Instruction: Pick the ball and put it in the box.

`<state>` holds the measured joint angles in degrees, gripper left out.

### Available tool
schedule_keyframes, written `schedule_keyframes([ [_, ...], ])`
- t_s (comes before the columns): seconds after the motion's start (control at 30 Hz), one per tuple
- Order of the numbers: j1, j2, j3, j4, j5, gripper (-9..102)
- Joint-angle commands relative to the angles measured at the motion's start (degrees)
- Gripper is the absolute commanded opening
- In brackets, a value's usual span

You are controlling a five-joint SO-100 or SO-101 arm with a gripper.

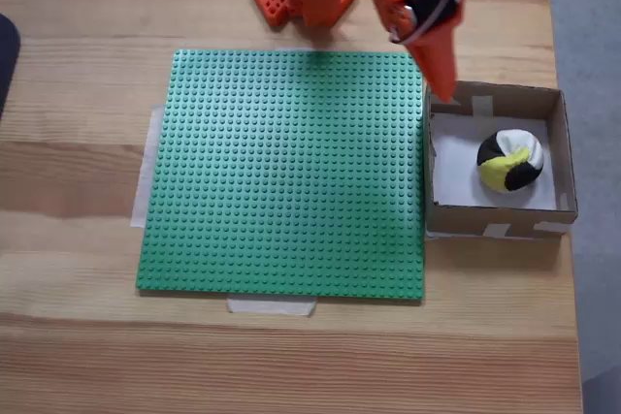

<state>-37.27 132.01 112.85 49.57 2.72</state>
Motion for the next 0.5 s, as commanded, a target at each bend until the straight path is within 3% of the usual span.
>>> schedule_keyframes([
  [0.0, 3.1, 4.5, 0.8, 0.3, -1.4, -1],
  [0.47, 21.0, 13.8, 8.3, 0.3, -2.7, -1],
])
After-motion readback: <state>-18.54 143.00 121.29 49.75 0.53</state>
